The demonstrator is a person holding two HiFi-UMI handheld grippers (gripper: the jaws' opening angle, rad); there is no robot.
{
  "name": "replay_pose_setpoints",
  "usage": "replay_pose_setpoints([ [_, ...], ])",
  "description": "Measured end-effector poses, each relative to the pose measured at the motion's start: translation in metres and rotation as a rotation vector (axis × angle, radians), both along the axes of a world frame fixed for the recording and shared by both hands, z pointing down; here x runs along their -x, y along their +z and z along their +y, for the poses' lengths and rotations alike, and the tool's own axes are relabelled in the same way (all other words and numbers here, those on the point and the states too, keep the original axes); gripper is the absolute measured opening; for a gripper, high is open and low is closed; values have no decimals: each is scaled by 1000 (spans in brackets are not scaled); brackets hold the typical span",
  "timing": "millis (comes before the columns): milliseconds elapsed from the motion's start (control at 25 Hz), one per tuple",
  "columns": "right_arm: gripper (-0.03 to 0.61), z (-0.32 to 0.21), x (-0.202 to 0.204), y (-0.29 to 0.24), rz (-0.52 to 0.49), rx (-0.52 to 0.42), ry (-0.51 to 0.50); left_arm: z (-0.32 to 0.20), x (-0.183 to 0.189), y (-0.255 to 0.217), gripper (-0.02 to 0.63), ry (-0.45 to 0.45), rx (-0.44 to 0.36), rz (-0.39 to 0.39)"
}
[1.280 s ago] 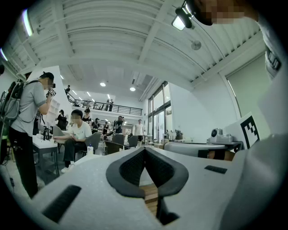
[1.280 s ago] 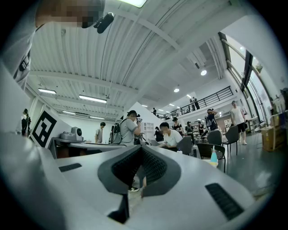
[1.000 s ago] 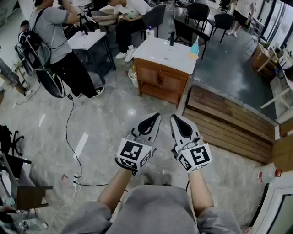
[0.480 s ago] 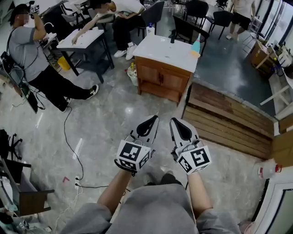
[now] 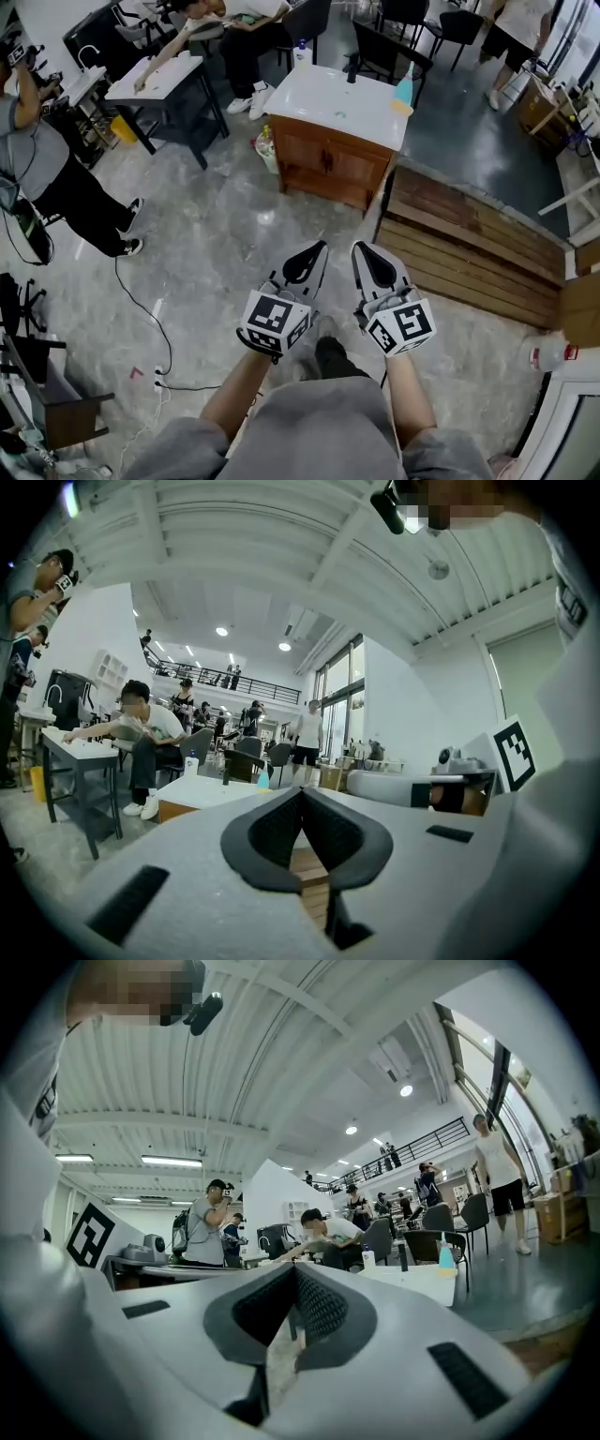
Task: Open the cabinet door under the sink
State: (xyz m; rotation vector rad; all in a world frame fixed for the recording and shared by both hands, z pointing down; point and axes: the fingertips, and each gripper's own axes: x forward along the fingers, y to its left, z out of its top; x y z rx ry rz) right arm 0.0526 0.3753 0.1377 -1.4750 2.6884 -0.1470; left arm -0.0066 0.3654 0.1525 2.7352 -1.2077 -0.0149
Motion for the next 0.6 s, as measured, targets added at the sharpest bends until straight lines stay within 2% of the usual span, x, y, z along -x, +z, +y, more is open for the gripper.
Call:
replay_pose_setpoints([
  [320,11,-82,-27,4,-16,13,-47,-80,-33,2,8,-24,14,-29],
  [600,9,-127,-47,13,-38,35,-77,-124,-55,8,8,-43,31,-62],
])
